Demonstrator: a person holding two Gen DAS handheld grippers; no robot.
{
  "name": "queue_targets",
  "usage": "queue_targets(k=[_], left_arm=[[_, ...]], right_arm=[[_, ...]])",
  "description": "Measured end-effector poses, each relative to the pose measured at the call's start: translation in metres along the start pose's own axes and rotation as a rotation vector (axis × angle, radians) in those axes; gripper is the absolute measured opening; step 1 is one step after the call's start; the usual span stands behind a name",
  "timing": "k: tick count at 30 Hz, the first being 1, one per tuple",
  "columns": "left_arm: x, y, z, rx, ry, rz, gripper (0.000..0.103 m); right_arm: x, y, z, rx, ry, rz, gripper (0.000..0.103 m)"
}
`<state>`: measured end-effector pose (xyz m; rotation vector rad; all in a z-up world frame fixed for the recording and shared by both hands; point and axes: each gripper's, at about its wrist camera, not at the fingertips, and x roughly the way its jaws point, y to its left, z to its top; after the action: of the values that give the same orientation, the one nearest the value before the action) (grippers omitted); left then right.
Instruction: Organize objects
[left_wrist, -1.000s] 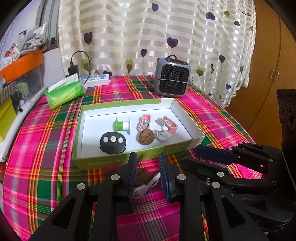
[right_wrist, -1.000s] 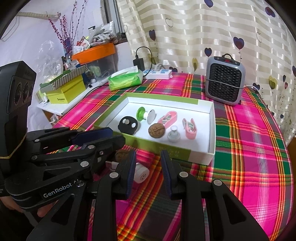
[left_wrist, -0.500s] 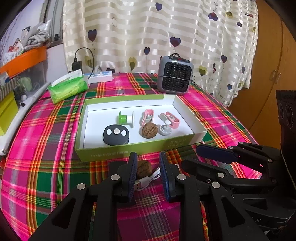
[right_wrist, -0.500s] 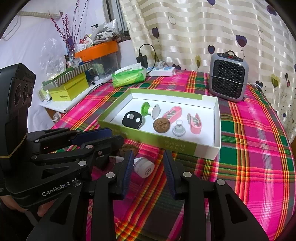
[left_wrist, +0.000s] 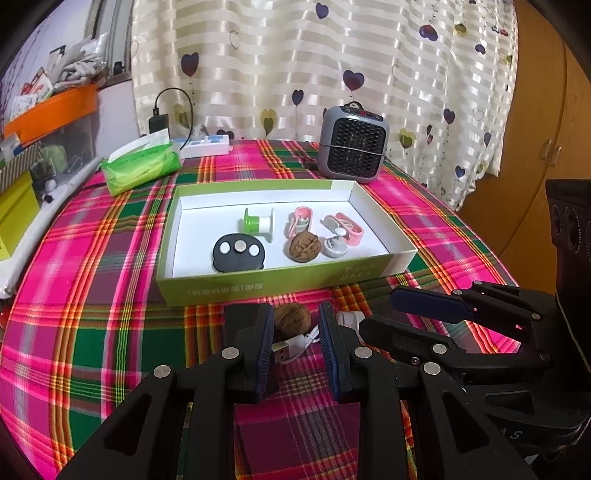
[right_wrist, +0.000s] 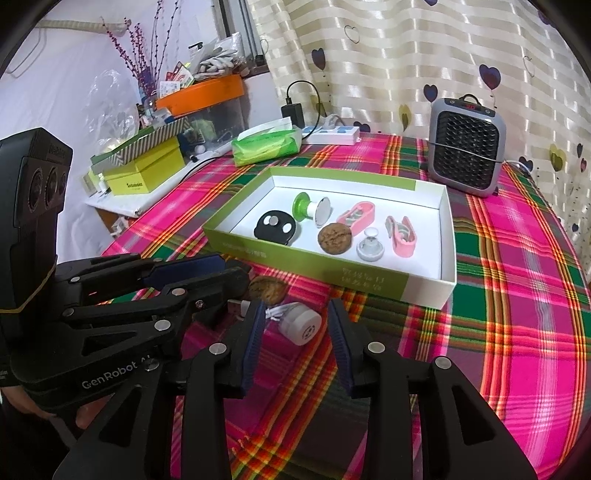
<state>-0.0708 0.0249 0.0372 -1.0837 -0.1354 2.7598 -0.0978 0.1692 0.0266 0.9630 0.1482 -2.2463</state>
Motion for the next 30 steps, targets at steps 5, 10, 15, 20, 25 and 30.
queue_targets(k=[5,10,15,20,25,30], left_arm=[[-0.002,0.005,-0.010,-0.010,-0.002,-0.003,0.029],[-0.005,0.010,-0.015,-0.015,-0.004,0.003,0.035],[-0.007,0.014,-0.017,-0.022,-0.010,0.013,0.040],[-0.006,0.022,-0.019,-0.024,-0.006,0.026,0.041],[-0.002,0.025,-0.021,-0.023,0.004,0.029,0.041],[0.003,0.025,-0.022,-0.020,0.021,0.029,0.041]], right_arm=[[0.003,0.002,-0.005,-0.005,0.014,0.011,0.039],[0.005,0.001,-0.007,-0.002,0.021,0.015,0.039],[0.008,0.002,-0.006,-0.006,0.026,0.018,0.039],[0.012,0.002,-0.007,-0.007,0.040,0.017,0.039],[0.016,0.002,-0.008,-0.004,0.053,0.018,0.039],[0.021,0.002,-0.008,-0.003,0.066,0.018,0.039]])
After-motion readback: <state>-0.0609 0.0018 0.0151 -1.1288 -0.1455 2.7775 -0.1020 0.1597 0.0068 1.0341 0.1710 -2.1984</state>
